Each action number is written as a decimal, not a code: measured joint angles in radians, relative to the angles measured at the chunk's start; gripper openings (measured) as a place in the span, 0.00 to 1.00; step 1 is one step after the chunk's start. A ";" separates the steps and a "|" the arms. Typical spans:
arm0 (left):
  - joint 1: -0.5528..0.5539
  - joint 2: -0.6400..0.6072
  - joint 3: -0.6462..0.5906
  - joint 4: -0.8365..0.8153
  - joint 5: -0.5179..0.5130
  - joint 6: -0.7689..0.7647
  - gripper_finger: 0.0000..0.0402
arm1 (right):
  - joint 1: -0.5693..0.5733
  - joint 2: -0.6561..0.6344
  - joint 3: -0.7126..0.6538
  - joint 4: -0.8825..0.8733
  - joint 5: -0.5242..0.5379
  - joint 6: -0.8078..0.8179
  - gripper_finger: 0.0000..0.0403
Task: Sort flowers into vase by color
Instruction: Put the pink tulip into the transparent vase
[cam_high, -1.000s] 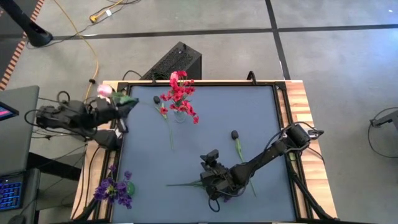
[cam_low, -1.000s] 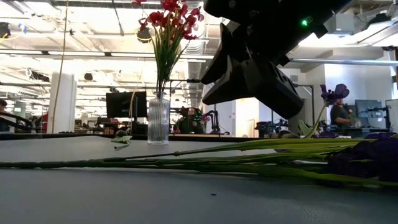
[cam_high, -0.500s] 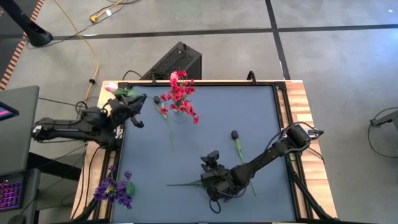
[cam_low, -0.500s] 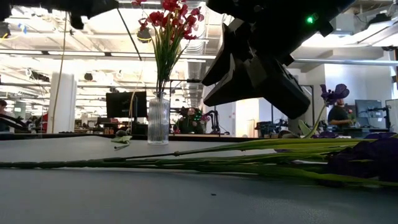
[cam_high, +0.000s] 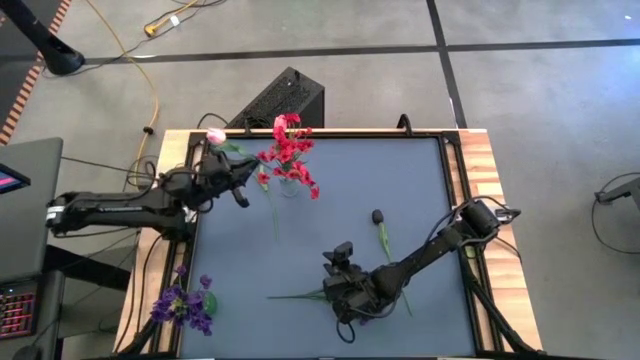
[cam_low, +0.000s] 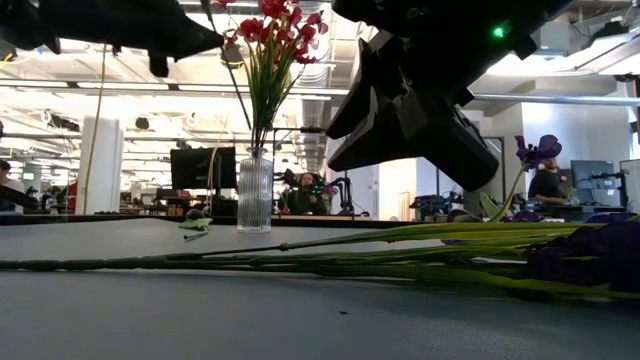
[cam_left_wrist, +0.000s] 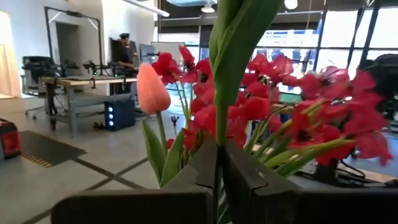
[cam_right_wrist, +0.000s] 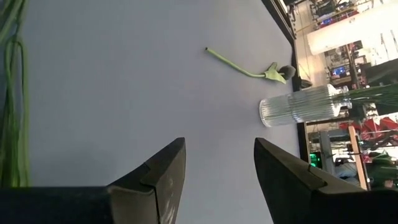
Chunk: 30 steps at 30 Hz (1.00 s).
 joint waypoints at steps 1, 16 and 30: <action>0.003 0.017 0.000 0.013 -0.002 0.003 0.00 | 0.000 0.000 0.000 -0.002 0.000 0.000 0.53; 0.065 0.124 0.000 0.074 0.024 0.018 0.00 | 0.003 0.000 0.000 -0.011 0.000 0.002 0.53; 0.070 0.124 0.000 -0.021 0.023 0.001 0.00 | 0.003 0.000 0.000 -0.011 0.000 0.002 0.53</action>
